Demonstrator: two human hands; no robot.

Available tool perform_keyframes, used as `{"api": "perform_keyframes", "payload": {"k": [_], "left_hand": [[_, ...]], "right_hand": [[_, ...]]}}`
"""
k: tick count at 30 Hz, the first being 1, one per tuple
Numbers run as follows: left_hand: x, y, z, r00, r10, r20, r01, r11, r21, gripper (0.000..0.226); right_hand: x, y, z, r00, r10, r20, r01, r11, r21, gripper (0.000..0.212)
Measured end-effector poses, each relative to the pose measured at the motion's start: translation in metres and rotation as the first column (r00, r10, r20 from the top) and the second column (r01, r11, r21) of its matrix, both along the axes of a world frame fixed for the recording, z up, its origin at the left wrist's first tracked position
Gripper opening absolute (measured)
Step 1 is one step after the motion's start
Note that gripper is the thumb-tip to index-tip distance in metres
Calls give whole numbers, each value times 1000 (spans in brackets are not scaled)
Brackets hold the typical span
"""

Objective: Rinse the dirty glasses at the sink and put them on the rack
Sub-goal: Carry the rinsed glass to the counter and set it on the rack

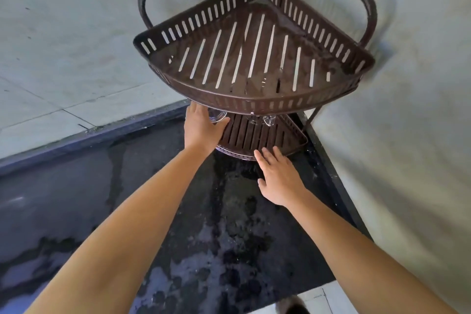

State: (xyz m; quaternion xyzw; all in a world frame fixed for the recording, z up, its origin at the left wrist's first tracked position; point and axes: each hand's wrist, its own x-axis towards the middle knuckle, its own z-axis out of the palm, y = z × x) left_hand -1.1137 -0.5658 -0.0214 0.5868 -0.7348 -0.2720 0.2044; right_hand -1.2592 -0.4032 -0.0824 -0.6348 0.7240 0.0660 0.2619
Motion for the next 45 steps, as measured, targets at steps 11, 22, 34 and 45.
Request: {"api": "perform_keyframes", "payload": {"k": [11,22,34,45], "left_hand": [[-6,-9,-25,992,-105,68,97,988,119,54],[67,83,-25,938,-140,318,131,990,49,84],[322,248,84,706,533,467,-483,844,-234,74],[534,463,132,282,901,330,-826,403,-394,75]], "right_hand": [[-5,1,-10,999,47,25,-47,999,-8,80],[18,19,4,999,5,-39,-10,993,-120,76],[228,-23,102,858,504,102,-432,814,-387,78],[520,84,166,488,865,121,-679,463,-570,74]]}}
